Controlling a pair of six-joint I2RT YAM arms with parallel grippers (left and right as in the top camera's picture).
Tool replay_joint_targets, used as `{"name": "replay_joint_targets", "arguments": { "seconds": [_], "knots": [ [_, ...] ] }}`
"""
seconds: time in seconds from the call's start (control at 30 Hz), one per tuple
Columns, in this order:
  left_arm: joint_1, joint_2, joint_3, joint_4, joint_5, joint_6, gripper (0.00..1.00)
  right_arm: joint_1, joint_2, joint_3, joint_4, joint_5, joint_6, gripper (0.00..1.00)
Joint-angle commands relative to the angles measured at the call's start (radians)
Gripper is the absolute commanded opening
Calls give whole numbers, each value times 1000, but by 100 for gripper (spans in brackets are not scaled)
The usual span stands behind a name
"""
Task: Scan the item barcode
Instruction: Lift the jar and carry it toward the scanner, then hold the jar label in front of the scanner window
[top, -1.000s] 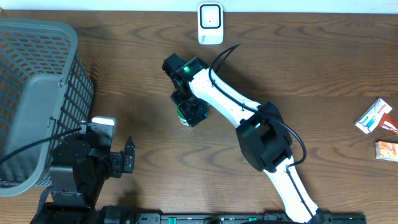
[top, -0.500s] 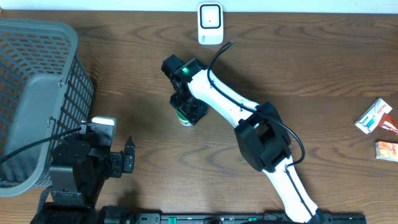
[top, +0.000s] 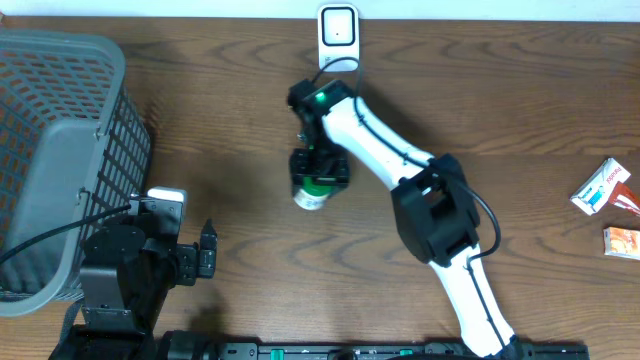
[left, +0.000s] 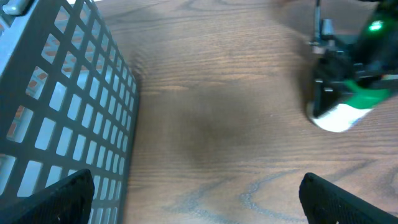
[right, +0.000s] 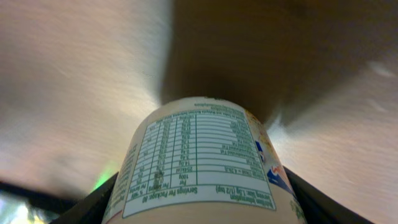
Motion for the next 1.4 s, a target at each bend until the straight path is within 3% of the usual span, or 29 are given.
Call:
{"name": "replay_joint_targets", "arguments": {
  "seconds": [0.0, 0.27, 0.3, 0.5, 0.6, 0.67, 0.8, 0.97, 1.17, 1.37],
  "knots": [
    [-2, -6, 10, 0, 6, 10, 99, -63, 10, 33, -83, -95, -169, 53],
    [-2, -6, 10, 0, 6, 10, 99, -158, 10, 33, -304, -322, -367, 53],
    [-2, -6, 10, 0, 6, 10, 99, -167, 10, 32, -304, -329, -365, 50],
    [-2, -6, 10, 0, 6, 10, 99, -196, 9, 32, -304, -443, -388, 54],
    [-2, -6, 10, 0, 6, 10, 99, -198, 9, 32, -298, -434, -430, 50],
    [-2, -6, 10, 0, 6, 9, 99, -198, 9, 32, -246, -379, -430, 47],
    [-2, -6, 10, 0, 6, 10, 99, -196, 9, 58, -93, -328, -360, 49],
    [-2, -6, 10, 0, 6, 10, 99, -205, 9, 197, -6, -309, -302, 49],
    [-2, -6, 10, 0, 6, 10, 99, -219, 9, 397, 95, -131, -198, 55],
    [-2, -6, 10, 0, 6, 10, 99, -219, 9, 423, 260, 39, -158, 55]
  ]
}}
